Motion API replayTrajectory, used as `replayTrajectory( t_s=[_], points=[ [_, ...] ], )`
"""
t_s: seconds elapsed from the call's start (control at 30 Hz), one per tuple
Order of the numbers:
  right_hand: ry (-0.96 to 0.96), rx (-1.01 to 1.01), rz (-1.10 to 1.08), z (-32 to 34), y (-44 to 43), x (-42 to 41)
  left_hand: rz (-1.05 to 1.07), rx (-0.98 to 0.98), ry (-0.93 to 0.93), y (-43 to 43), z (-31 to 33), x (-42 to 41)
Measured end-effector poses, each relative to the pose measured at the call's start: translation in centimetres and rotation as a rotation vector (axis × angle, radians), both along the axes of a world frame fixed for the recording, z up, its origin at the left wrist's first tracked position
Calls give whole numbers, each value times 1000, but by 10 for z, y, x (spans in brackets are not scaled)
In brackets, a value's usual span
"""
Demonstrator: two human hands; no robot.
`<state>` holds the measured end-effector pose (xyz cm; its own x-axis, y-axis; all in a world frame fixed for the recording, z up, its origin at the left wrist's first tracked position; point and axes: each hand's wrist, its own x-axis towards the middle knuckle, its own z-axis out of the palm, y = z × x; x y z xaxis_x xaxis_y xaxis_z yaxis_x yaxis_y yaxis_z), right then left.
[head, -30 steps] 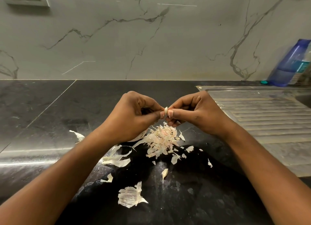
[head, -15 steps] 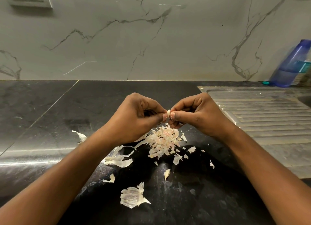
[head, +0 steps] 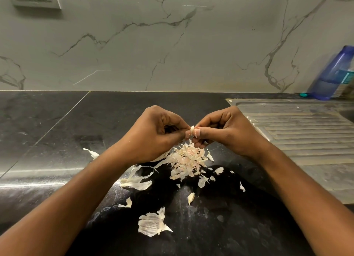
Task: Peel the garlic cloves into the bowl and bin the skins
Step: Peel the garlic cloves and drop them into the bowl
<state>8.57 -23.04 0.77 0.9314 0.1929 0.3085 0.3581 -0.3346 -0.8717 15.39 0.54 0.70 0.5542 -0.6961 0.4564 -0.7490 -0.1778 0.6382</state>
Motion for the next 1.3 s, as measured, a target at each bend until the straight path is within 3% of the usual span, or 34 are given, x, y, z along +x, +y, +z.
replayTrajectory(
  t_s=[1.3],
  points=[
    [33,-3,4,4,0,-3,-4,-15,-1,0,3,0]
  ],
)
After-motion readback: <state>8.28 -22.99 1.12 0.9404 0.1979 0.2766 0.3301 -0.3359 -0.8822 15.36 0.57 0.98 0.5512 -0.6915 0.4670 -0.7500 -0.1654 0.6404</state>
